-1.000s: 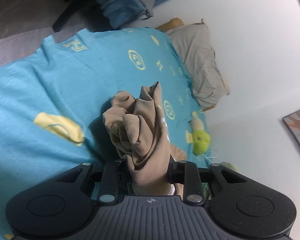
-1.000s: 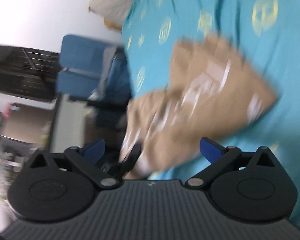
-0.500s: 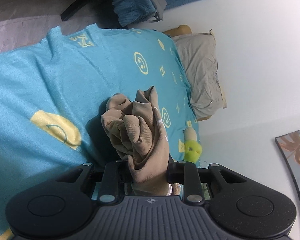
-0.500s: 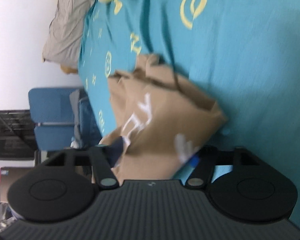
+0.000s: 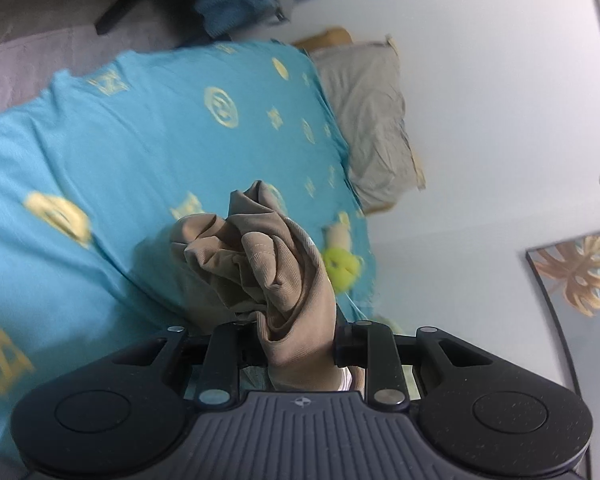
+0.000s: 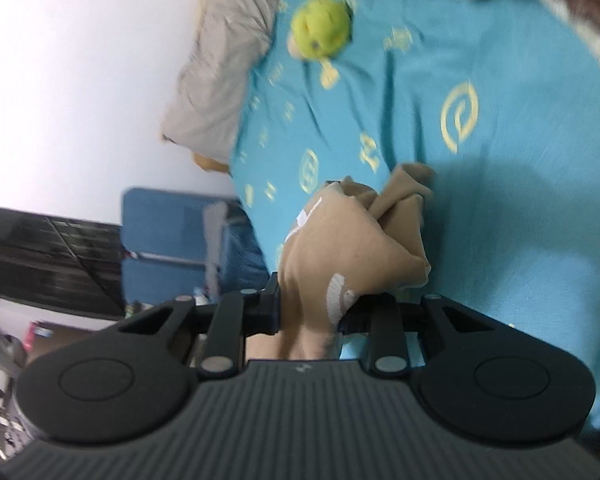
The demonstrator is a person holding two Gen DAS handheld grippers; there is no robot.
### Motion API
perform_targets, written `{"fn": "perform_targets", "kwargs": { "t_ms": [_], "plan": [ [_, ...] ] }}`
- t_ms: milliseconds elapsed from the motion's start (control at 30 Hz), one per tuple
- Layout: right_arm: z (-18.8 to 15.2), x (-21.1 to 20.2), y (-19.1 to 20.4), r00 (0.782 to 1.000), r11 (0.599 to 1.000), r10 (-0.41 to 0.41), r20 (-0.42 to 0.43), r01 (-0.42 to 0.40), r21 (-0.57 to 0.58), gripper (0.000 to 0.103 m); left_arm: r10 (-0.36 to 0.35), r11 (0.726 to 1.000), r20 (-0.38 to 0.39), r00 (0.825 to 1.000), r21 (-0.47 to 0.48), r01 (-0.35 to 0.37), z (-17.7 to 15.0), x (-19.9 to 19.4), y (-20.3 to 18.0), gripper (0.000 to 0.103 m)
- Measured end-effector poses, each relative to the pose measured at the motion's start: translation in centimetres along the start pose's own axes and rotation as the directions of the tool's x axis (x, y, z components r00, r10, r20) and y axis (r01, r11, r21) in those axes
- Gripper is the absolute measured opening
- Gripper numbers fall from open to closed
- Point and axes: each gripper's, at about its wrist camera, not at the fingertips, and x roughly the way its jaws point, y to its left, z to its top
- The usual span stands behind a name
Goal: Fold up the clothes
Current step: 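Carry the shirt with both tools onto the green dinosaur blanket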
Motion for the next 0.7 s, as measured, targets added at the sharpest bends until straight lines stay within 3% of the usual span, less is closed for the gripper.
{"fn": "perform_targets", "kwargs": {
  "t_ms": [167,333,433,533,600,700],
  "plan": [
    [5.5,-7.5,3.3,0.993,0.998,0.056,0.101,-0.055,-0.016,0.028,-0.067,0.995,-0.081,0.994,0.061,0.072,-4.1,2.7,-9.5,0.027],
    [15.4,-15.1,7.4,0.968,0.993,0.061,0.243,-0.033,-0.115,0.028,-0.164,0.976,-0.188,0.968,0.111,0.187,-10.4,9.7,-20.1,0.027],
    [21.8,-19.4,9.7,0.938,0.985,0.067,0.339,-0.007,-0.174,0.028,-0.232,0.957,-0.27,0.935,0.111,0.269,-14.6,15.4,-26.3,0.027],
    [27.1,-23.6,11.5,0.897,0.967,0.082,0.433,0.034,-0.254,0.028,-0.314,0.921,-0.333,0.889,0.12,0.37,-19.4,20.0,-31.3,0.027],
    [29.4,-26.0,12.0,0.866,0.951,0.088,0.492,0.074,-0.301,0.028,-0.37,0.894,-0.367,0.854,0.109,0.434,-22.3,23.0,-33.3,0.027],
    [30.9,-28.1,10.6,0.822,0.935,0.078,0.564,0.137,-0.328,0.028,-0.387,0.868,-0.42,0.821,0.135,0.478,-26.3,27.3,-33.7,0.028]
  ]
}}
